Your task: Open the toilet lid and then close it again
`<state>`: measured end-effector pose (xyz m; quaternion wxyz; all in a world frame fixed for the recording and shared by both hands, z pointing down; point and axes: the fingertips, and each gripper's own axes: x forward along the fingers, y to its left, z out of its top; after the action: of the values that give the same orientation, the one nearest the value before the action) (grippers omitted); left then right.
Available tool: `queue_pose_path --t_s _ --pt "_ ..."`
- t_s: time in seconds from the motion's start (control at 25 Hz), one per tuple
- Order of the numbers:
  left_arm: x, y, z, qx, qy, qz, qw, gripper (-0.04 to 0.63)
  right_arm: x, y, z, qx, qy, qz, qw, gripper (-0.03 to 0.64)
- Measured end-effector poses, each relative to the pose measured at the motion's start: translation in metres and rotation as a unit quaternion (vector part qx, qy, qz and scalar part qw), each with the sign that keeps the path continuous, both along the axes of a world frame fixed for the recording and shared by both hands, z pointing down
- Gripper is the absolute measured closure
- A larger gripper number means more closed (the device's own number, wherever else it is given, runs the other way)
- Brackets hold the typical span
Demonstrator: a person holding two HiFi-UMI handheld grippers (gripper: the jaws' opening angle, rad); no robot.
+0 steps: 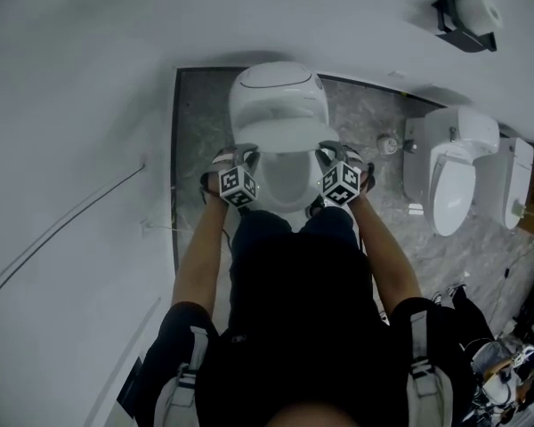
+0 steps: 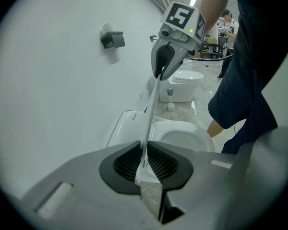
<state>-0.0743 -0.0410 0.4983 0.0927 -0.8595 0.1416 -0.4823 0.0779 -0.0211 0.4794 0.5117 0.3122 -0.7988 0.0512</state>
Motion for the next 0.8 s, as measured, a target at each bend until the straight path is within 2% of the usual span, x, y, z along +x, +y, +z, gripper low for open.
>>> queue_pose_path --t_s 0.16,0.48,0.8 --pt "0.000 -0.020 -0.006 0.003 -0.003 -0.005 1.0000 0.551 -0.001 -0.019 -0.009 -0.001 -0.006 -0.001 1.000 0.558" --pt "0.003 -0.058 -0.008 0.002 -0.012 -0.050 0.9987 0.555 0.003 -0.058 -0.010 0.020 0.003 -0.030 0.999 0.569" --pt "0.007 -0.091 -0.010 -0.005 -0.018 -0.057 0.9982 0.554 0.006 -0.093 -0.014 0.019 0.000 -0.031 0.999 0.572"
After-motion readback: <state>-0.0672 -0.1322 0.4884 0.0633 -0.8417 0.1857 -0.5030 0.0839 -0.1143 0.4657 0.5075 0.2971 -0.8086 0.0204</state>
